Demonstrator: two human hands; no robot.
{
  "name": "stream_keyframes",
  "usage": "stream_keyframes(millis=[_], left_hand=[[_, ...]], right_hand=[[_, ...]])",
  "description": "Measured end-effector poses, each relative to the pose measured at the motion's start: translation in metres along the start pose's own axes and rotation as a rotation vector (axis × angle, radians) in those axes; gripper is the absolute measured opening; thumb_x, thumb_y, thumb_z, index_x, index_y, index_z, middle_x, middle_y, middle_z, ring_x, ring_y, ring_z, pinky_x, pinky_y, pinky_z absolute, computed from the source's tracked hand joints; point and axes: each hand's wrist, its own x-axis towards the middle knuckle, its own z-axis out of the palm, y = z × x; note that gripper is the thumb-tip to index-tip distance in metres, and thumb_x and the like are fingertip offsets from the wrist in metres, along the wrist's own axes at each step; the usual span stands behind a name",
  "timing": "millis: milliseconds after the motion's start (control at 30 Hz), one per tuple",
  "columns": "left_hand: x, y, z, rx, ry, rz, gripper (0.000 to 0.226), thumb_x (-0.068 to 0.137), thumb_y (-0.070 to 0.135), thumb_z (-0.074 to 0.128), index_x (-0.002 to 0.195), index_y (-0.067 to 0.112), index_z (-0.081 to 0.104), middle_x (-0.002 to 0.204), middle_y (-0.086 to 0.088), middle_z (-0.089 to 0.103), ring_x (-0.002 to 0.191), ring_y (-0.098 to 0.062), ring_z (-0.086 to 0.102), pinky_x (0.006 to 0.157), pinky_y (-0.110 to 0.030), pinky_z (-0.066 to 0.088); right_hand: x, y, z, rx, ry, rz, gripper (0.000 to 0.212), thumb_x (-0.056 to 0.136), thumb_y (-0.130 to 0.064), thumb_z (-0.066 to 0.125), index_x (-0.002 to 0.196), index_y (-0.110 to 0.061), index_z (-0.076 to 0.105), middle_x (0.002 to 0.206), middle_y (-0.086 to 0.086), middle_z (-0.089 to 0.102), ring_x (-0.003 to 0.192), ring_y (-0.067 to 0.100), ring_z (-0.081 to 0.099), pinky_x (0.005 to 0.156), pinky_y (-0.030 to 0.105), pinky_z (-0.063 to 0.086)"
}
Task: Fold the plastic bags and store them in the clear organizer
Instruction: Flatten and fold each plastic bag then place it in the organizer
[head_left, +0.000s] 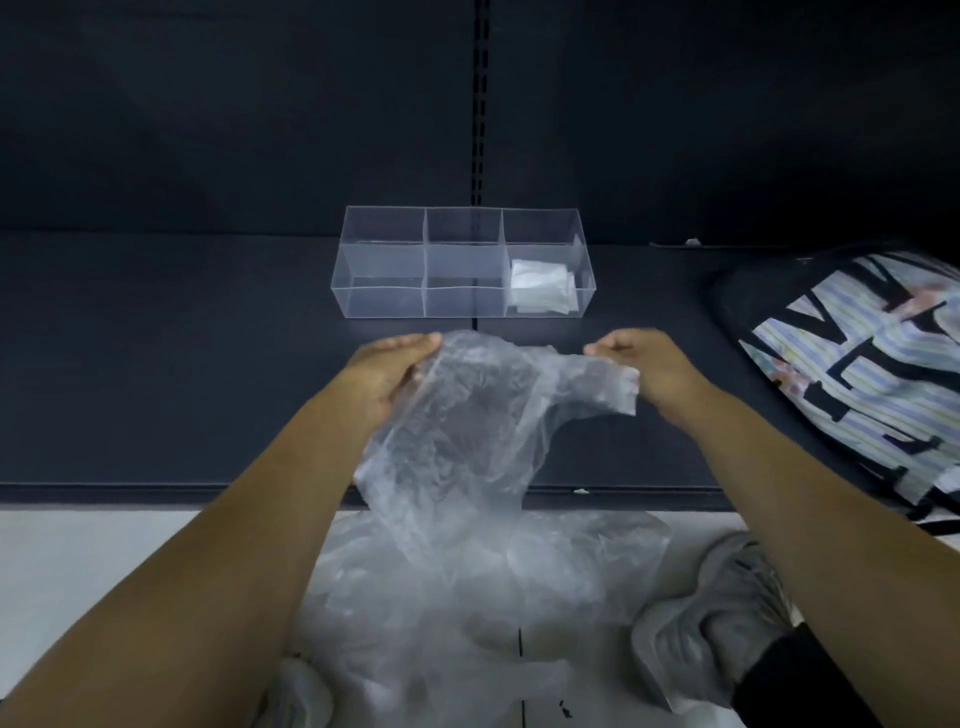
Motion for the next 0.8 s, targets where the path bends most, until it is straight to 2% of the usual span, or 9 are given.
stream_keyframes(millis=[67, 167, 233, 267, 333, 433, 567, 733, 800], left_hand=[[0.010, -0.011, -0.010, -0.012, 0.100, 0.016, 0.016, 0.082, 0.015, 0.074, 0.095, 0.011, 0.066, 0.087, -0.004, 0.067, 0.079, -0.016, 0.064, 0.078, -0.026, 0.054], [0.018, -0.024, -0.019, -0.087, 0.183, 0.038, 0.011, 0.083, 0.008, 0.073, 0.088, 0.012, 0.064, 0.081, -0.004, 0.065, 0.072, -0.013, 0.062, 0.066, -0.021, 0.053], [0.021, -0.029, -0.022, -0.115, 0.209, 0.061, 0.011, 0.083, 0.005, 0.071, 0.086, 0.012, 0.063, 0.080, -0.004, 0.065, 0.067, -0.010, 0.061, 0.066, -0.020, 0.052], [0.023, -0.031, -0.022, -0.121, 0.224, 0.075, 0.012, 0.083, 0.004, 0.071, 0.085, 0.012, 0.063, 0.080, -0.004, 0.065, 0.066, -0.009, 0.061, 0.066, -0.019, 0.052], [0.025, -0.033, -0.024, -0.111, 0.258, 0.094, 0.013, 0.083, 0.004, 0.071, 0.085, 0.014, 0.064, 0.081, -0.004, 0.066, 0.066, -0.010, 0.061, 0.064, -0.017, 0.053], [0.027, -0.033, -0.026, -0.127, 0.277, 0.097, 0.014, 0.083, 0.003, 0.071, 0.093, 0.011, 0.064, 0.085, -0.005, 0.066, 0.072, -0.013, 0.061, 0.068, -0.020, 0.053], [0.028, -0.030, -0.032, -0.242, 0.348, 0.091, 0.022, 0.084, -0.001, 0.069, 0.103, 0.007, 0.063, 0.081, -0.004, 0.065, 0.068, -0.010, 0.061, 0.053, -0.013, 0.051], [0.031, -0.029, -0.048, -0.225, 0.455, 0.082, 0.027, 0.087, 0.001, 0.066, 0.113, 0.008, 0.062, 0.078, 0.000, 0.061, 0.066, -0.008, 0.057, 0.058, -0.019, 0.048], [0.031, -0.028, -0.048, -0.218, 0.449, 0.095, 0.029, 0.087, 0.001, 0.066, 0.115, 0.007, 0.062, 0.080, 0.000, 0.061, 0.067, -0.007, 0.058, 0.055, -0.014, 0.050]], right_hand=[[0.003, 0.014, -0.009, 0.048, 0.056, 0.033, 0.030, 0.093, -0.030, 0.060, 0.071, -0.011, 0.062, 0.065, 0.007, 0.055, 0.050, 0.007, 0.052, 0.056, 0.022, 0.046], [0.001, 0.028, -0.002, 0.218, -0.087, 0.206, 0.052, 0.084, -0.062, 0.051, 0.097, -0.014, 0.067, 0.086, 0.008, 0.068, 0.079, 0.020, 0.068, 0.077, 0.034, 0.056], [0.001, 0.033, 0.011, 0.325, -0.180, 0.281, 0.066, 0.073, -0.069, 0.053, 0.106, -0.013, 0.065, 0.096, 0.008, 0.072, 0.090, 0.023, 0.071, 0.080, 0.037, 0.057], [0.002, 0.033, 0.018, 0.349, -0.185, 0.282, 0.061, 0.075, -0.065, 0.057, 0.106, -0.012, 0.065, 0.097, 0.009, 0.072, 0.089, 0.022, 0.071, 0.078, 0.035, 0.058], [0.004, 0.031, 0.032, 0.374, -0.118, 0.264, 0.033, 0.084, -0.042, 0.067, 0.097, -0.012, 0.066, 0.090, 0.010, 0.072, 0.079, 0.017, 0.071, 0.070, 0.027, 0.057], [0.015, 0.027, 0.045, 0.379, 0.039, 0.289, 0.006, 0.089, -0.016, 0.067, 0.088, -0.010, 0.066, 0.074, 0.005, 0.067, 0.060, 0.010, 0.060, 0.057, 0.018, 0.052], [0.028, 0.029, 0.043, 0.346, 0.120, 0.332, 0.007, 0.090, -0.008, 0.063, 0.083, -0.010, 0.063, 0.068, 0.004, 0.061, 0.054, 0.008, 0.052, 0.046, 0.014, 0.046], [0.045, 0.039, 0.012, 0.314, 0.320, 0.360, 0.015, 0.092, -0.007, 0.058, 0.078, -0.010, 0.059, 0.072, 0.007, 0.060, 0.058, 0.010, 0.054, 0.043, 0.014, 0.046], [0.050, 0.042, 0.004, 0.312, 0.372, 0.315, 0.017, 0.093, -0.010, 0.058, 0.076, -0.011, 0.059, 0.074, 0.008, 0.061, 0.059, 0.010, 0.056, 0.045, 0.014, 0.047]])
